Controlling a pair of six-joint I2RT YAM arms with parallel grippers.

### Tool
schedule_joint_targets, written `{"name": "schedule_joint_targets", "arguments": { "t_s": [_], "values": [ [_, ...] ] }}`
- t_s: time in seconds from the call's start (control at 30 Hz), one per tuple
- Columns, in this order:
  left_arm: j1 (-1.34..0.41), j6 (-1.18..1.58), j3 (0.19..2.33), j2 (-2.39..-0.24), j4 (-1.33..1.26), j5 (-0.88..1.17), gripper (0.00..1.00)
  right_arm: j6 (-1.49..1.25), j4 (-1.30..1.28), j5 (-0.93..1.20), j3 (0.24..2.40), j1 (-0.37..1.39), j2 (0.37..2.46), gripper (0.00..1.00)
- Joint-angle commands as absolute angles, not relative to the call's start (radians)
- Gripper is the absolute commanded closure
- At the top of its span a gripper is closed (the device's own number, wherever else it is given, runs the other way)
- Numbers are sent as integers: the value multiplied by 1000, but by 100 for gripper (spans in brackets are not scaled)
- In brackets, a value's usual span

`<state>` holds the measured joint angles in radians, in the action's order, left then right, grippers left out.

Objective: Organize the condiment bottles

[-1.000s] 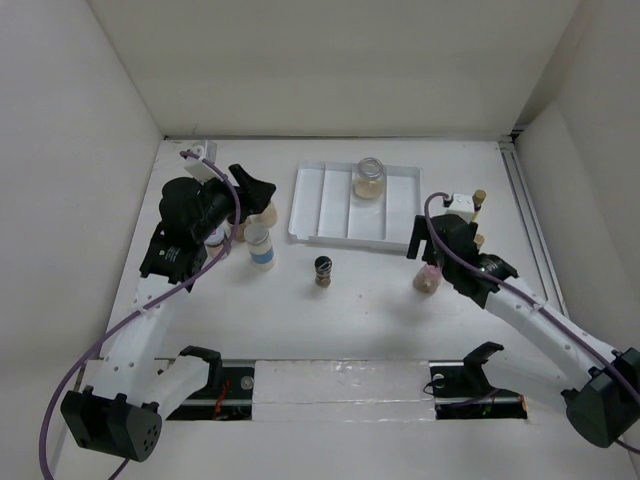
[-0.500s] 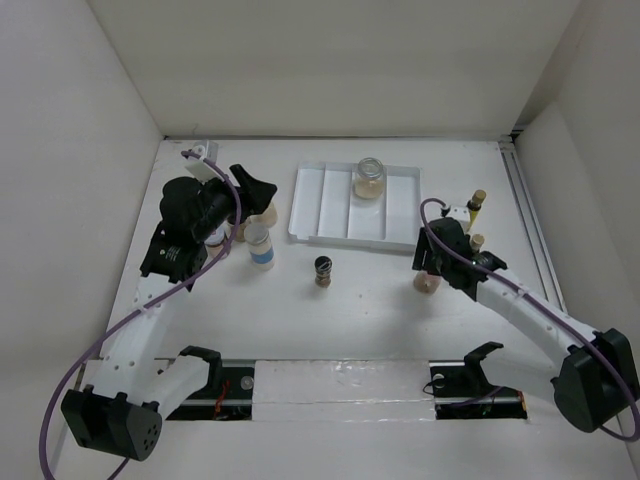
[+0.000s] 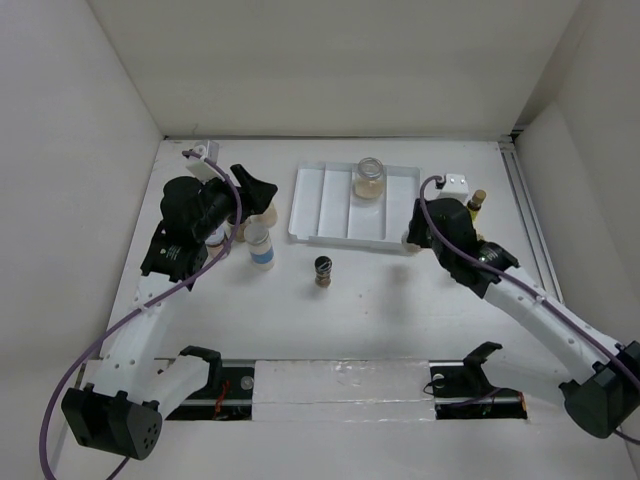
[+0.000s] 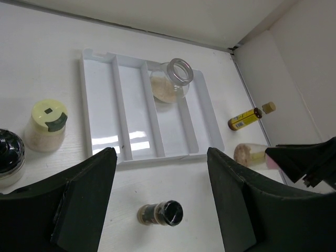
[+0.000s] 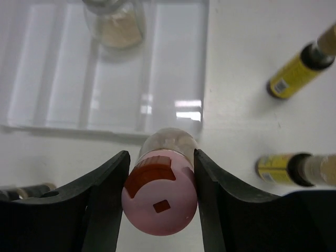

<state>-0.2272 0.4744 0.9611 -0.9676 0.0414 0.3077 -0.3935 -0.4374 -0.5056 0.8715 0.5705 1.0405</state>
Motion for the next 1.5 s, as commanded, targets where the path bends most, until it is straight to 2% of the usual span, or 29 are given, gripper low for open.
{"name": "schedule_joint_targets", "arguments": {
  "t_s": [0.0, 0.23, 0.47, 0.73, 0.9, 1.0, 1.03, 1.13, 1.17, 1.27, 1.4, 1.47],
  "values": [
    [-224, 480, 965, -956, -11, 324, 35, -272, -188, -456, 966, 572, 1105, 58],
    [-224, 480, 965, -947, -11, 324, 35, -198, -48, -348, 1184, 552, 1478, 59],
    [-224, 480, 965, -946, -11, 313, 35, -196, 11, -259, 1337, 522, 1739, 61],
    [-224, 480, 965, -946, -2, 313, 35, -207, 40, -213, 1376, 488, 1870, 61],
    [-224, 480, 965, -946, -2, 324, 35, -198, 40, -274, 1411, 488, 1902, 59],
    [-224, 480, 965, -957, -11, 324, 35, -198, 40, -287, 1411, 488, 1913, 55],
    [-224, 480, 965, -957, -11, 324, 35, -198, 40, -287, 1425, 488, 1913, 47],
    [-224, 480, 965, -948, -11, 314, 35, -198, 26, -287, 1434, 488, 1927, 34],
    [-224, 480, 965, -948, -11, 314, 35, -198, 17, -287, 1424, 488, 1908, 27],
    [-224, 480, 965, -948, -11, 324, 35, -198, -9, -299, 1413, 488, 1867, 16],
    [-224, 480, 965, -948, -11, 314, 35, -167, -28, -319, 1378, 506, 1740, 13],
    [-224, 480, 965, -948, -11, 314, 35, -167, -17, -279, 1367, 538, 1709, 17]
  ]
}}
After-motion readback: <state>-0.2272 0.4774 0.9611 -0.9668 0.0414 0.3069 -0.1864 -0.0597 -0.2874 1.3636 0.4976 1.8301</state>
